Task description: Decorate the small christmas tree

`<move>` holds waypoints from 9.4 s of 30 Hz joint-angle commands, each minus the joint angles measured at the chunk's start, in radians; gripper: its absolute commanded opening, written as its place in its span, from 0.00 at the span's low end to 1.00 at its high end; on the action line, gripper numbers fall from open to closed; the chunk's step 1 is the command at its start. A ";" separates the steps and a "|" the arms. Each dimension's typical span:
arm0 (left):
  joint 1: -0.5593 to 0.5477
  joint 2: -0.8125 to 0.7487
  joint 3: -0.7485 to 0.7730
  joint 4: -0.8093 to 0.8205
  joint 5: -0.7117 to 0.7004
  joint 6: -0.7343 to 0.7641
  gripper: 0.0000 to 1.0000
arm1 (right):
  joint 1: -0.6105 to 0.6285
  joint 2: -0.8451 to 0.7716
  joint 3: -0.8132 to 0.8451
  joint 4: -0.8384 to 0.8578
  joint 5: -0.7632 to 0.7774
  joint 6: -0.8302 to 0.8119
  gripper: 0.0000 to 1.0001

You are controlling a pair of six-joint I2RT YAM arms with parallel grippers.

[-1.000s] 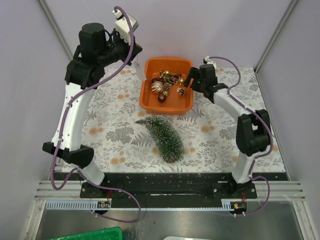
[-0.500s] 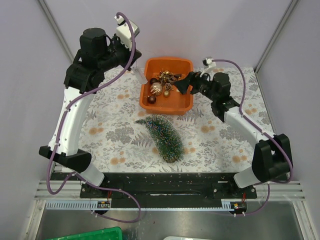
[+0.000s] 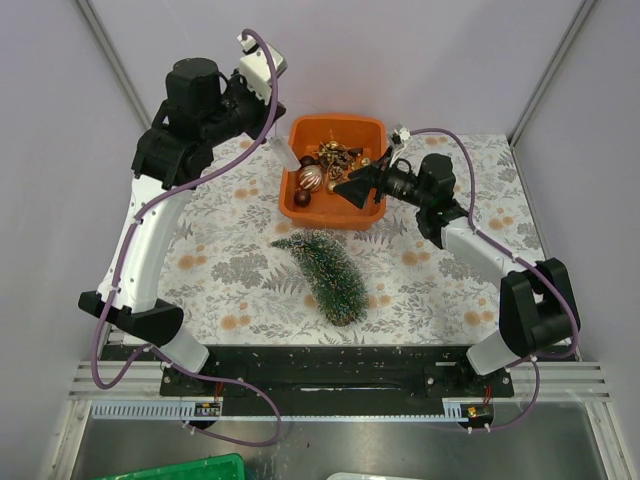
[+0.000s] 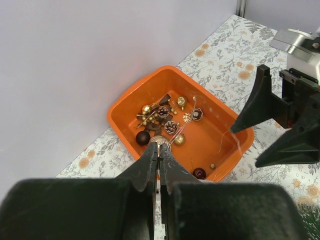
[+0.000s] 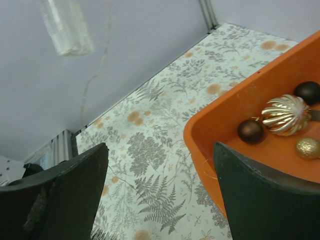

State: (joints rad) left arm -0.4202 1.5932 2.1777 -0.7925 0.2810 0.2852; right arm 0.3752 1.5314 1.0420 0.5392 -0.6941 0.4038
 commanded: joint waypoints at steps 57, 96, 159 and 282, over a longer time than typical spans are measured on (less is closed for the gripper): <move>-0.061 -0.384 -0.171 -0.057 -0.213 0.106 0.05 | 0.151 -0.548 0.128 -0.254 0.772 -0.575 0.00; -0.061 -0.622 -1.346 0.191 0.038 -0.250 0.46 | 0.151 -0.596 -0.165 -0.507 0.932 -0.355 0.00; -0.878 -0.504 -0.840 -0.022 0.069 0.088 0.53 | 0.151 -0.955 -0.241 -0.840 -0.094 0.631 0.06; -0.868 -0.818 -1.288 -0.033 0.035 0.265 0.00 | 0.151 -0.878 -0.500 -0.381 -0.213 0.817 0.02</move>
State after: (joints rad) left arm -1.2934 0.8295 0.8410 -0.6605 0.3737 0.5068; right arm 0.5293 0.6361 0.5343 0.1741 -0.9096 1.2682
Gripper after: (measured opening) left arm 0.016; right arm 0.055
